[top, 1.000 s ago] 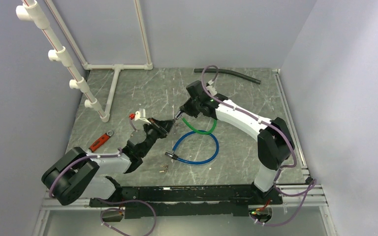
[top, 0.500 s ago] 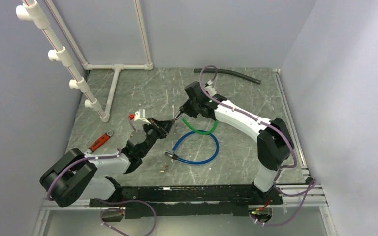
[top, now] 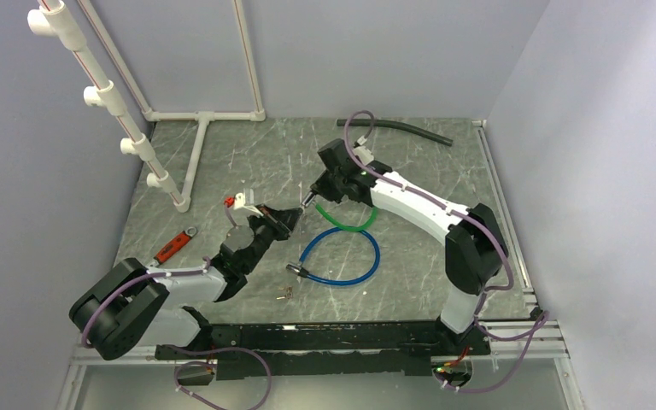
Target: Unlock with the key
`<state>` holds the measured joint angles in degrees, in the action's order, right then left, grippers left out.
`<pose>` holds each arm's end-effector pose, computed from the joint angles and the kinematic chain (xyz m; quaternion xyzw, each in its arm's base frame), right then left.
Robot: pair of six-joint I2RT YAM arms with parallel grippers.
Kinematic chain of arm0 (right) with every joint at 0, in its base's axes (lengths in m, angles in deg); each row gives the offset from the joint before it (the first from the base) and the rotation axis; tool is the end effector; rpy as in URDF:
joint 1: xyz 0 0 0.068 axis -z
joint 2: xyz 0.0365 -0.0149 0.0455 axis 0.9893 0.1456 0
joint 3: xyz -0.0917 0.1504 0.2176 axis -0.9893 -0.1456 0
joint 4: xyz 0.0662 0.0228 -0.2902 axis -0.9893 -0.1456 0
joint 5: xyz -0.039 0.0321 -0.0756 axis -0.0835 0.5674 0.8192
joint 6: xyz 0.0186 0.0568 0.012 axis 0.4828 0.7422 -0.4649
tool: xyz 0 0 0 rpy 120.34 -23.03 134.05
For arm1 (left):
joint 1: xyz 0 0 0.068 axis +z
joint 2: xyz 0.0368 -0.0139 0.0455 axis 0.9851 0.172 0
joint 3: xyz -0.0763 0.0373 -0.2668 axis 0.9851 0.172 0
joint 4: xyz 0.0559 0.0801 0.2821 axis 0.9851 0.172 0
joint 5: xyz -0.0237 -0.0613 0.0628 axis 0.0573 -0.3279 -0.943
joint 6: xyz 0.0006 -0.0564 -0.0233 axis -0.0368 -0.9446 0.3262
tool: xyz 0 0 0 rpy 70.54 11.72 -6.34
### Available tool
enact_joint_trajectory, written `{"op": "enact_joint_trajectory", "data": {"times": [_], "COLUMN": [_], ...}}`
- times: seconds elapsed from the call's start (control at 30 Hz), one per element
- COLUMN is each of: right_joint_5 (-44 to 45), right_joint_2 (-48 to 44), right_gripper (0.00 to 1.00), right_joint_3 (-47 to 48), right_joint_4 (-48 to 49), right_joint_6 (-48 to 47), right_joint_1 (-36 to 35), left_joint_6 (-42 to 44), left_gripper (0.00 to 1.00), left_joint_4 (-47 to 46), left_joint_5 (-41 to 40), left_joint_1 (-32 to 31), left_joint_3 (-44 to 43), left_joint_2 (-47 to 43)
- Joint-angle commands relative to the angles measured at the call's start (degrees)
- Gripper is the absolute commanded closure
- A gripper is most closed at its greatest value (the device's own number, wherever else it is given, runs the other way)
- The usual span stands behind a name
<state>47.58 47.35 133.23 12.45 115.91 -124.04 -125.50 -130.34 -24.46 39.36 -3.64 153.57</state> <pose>0.3312 0.2900 0.2601 0.2912 0.8782 0.2631 0.2733 0.2081 -0.1656 0.1649 -0.1481 0.6923 -0.4522 0.5425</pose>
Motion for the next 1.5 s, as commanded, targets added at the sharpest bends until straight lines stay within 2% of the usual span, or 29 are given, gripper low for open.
{"op": "enact_joint_trajectory", "data": {"times": [0.0, 0.07, 0.37, 0.43, 0.57, 0.77, 0.97, 1.17, 1.37, 1.47], "right_joint_5": [-3.8, -3.3, -2.8, -2.1, -0.2, 0.5, 3.9, 3.4, 4.2, 4.5], "right_joint_2": [0.7, 1.5, 6.3, 7.6, 10.5, 12.8, 18.1, 18.5, 18.4, 17.8], "right_gripper": [1.0, 1.0, 1.0, 1.0, 1.0, 1.0, 1.0, 1.0, 1.0, 1.0], "right_joint_3": [7.0, 8.6, 16.5, 19.1, 25.7, 30.2, 40.5, 40.7, 40.6, 39.0], "right_joint_4": [-3.6, -6.1, -16.1, -18.8, -26.5, -30.2, -38.7, -38.9, -39.5, -38.8], "right_joint_6": [-2.0, -2.1, -1.3, -0.9, -1.5, -3.5, -7.7, -10.4, -13.6, -14.1], "right_joint_1": [-2.2, -2.2, -2.3, -2.3, -2.3, -2.3, -2.8, -2.8, -2.5, -2.5], "left_joint_6": [8.8, 11.9, 26.5, 30.3, 38.0, 49.7, 67.4, 91.1, 121.3, 125.8], "left_gripper": [1.0, 1.0, 1.0, 1.0, 1.0, 1.0, 1.0, 1.0, 1.0, 1.0], "left_joint_4": [1.7, 4.5, 3.5, 6.0, 10.3, 14.2, 13.5, 1.9, -28.6, -31.1], "left_joint_5": [-1.4, -2.3, -1.4, -2.2, -5.8, -11.6, -22.1, -32.9, -41.4, -42.8], "left_joint_1": [0.0, 0.0, -0.9, -1.6, -3.8, -9.8, -17.3, -26.0, -32.1, -32.6], "left_joint_3": [-1.6, -2.0, -1.7, -2.6, -4.7, -7.5, -11.0, -13.0, -14.4, -16.5], "left_joint_2": [-0.2, -1.3, -3.2, -4.2, -5.6, -5.1, -0.2, 10.2, 28.1, 33.9]}}
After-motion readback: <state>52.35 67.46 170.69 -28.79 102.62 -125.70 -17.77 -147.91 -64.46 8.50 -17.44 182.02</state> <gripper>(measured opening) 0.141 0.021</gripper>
